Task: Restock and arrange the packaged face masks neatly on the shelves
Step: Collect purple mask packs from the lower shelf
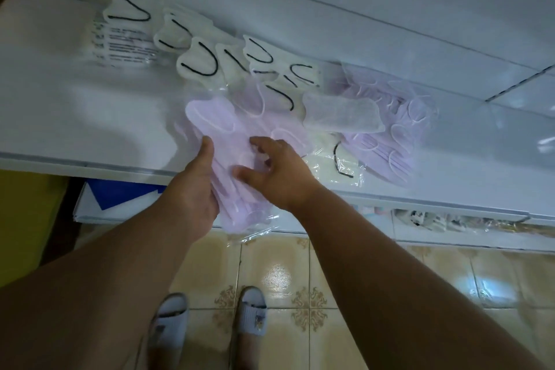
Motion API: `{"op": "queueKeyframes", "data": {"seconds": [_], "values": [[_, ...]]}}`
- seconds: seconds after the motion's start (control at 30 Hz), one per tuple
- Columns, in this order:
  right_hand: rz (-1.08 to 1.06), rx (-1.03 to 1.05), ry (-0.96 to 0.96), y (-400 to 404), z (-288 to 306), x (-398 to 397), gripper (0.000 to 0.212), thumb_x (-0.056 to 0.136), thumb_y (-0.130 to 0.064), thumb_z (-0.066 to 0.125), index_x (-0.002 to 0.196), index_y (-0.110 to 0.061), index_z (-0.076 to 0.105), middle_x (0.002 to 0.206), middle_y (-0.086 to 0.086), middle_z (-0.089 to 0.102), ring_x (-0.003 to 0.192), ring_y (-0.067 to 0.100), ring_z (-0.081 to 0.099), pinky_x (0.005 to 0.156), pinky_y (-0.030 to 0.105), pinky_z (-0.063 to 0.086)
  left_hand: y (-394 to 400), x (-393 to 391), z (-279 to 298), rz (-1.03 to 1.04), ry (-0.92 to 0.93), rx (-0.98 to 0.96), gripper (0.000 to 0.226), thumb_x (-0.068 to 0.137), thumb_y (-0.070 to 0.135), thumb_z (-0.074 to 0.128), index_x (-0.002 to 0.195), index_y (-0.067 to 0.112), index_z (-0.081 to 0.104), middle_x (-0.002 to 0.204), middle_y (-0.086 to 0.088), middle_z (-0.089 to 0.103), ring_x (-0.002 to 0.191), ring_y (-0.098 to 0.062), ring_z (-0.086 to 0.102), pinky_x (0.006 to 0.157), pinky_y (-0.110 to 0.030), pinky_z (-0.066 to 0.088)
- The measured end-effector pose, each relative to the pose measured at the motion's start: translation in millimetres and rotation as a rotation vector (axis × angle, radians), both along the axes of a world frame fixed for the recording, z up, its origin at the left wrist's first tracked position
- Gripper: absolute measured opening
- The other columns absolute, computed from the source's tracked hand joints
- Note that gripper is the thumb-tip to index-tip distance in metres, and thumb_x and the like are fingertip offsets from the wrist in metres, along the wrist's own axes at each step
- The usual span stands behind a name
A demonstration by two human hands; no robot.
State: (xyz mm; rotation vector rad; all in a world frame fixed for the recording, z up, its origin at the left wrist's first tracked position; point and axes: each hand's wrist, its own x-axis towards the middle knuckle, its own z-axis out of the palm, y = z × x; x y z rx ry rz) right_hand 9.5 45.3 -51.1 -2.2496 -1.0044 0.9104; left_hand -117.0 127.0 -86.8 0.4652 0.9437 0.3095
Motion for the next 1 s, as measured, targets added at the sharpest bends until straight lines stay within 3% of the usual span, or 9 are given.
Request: {"op": "queueKeyframes", "data": {"seconds": [0.03,0.1,0.23,0.3,0.4,0.57,0.77,0.9,1.0], "values": [[0.009,0.024,0.078,1,-1,-4,0.021,0.090,-0.045,0.068,0.106,-0.031,0.070,0.104,-0.009,0.063,0.089,0.009,0.059,0.083,0.028,0.047,2,-3,-3,-0.027,0.021,0.014,0.060,0.084,0.059,0.065,0.131,0.022,0.061,0.124,-0.004,0.071,0.114,-0.021,0.068,0.099,-0.043,0.050],[-0.050,0.148,-0.009,2,-6,-5,0.025,0.099,-0.030,0.058,0.081,-0.018,0.072,0.086,-0.002,0.064,0.080,0.014,0.058,0.079,0.030,0.046,5,-7,-13,-0.048,0.110,0.110,0.041,0.091,0.038,0.070,0.129,0.024,0.063,0.122,-0.004,0.072,0.111,-0.026,0.069,0.100,-0.050,0.051],[-0.172,-0.184,-0.565,6,-16,19,0.051,0.095,-0.033,0.056,0.143,-0.019,0.046,0.149,0.007,0.043,0.135,0.030,0.038,0.111,0.043,0.034,13,-13,-27,-0.011,0.342,0.235,0.022,0.090,0.011,0.071,0.100,0.031,0.066,0.109,-0.001,0.073,0.104,-0.029,0.068,0.099,-0.054,0.052],[-0.160,-0.382,-0.612,10,-21,27,0.067,0.092,-0.037,0.060,0.150,-0.020,0.030,0.151,0.006,0.039,0.138,0.030,0.034,0.111,0.044,0.029,16,-15,-30,-0.016,0.355,0.240,0.022,0.090,0.011,0.071,0.095,0.031,0.064,0.109,-0.001,0.072,0.106,-0.030,0.067,0.100,-0.055,0.050],[-0.222,-0.379,-0.726,13,-26,34,0.055,0.088,-0.017,0.059,0.141,-0.021,0.042,0.136,0.006,0.053,0.127,0.030,0.042,0.105,0.040,0.031,20,-18,-32,-0.035,0.304,0.239,0.026,0.081,0.012,0.076,0.095,0.031,0.065,0.110,-0.002,0.072,0.108,-0.031,0.066,0.102,-0.055,0.049],[-0.493,-0.017,-0.197,11,-14,26,0.023,0.088,-0.012,0.057,0.108,-0.019,0.067,0.103,-0.001,0.067,0.095,0.022,0.062,0.067,0.023,0.042,25,-19,-30,-0.033,0.315,0.184,0.029,0.091,0.013,0.070,0.112,0.029,0.061,0.118,-0.002,0.068,0.112,-0.030,0.062,0.102,-0.054,0.048],[-0.254,-0.449,-0.444,12,-19,6,0.070,0.086,-0.046,0.069,0.141,-0.016,0.038,0.138,0.008,0.049,0.129,0.030,0.043,0.101,0.042,0.039,24,-22,-25,-0.155,0.343,0.208,0.050,0.078,0.022,0.074,0.125,0.028,0.056,0.126,-0.001,0.064,0.115,-0.028,0.059,0.098,-0.049,0.048],[-0.341,-0.355,-0.323,16,-30,12,0.028,0.084,-0.031,0.066,0.111,-0.023,0.064,0.111,0.005,0.063,0.109,0.029,0.055,0.086,0.034,0.044,22,-27,-38,-0.136,0.299,0.140,0.065,0.065,0.029,0.069,0.128,0.032,0.059,0.126,-0.003,0.066,0.114,-0.037,0.061,0.097,-0.061,0.048],[-0.663,0.017,0.056,11,-21,11,0.008,0.083,-0.013,0.067,0.085,-0.018,0.061,0.077,0.001,0.062,0.068,0.021,0.057,0.056,0.023,0.041,21,-28,-17,-0.141,0.291,0.149,0.049,0.083,0.018,0.069,0.130,0.027,0.058,0.124,-0.004,0.066,0.114,-0.036,0.061,0.098,-0.059,0.049]]}}
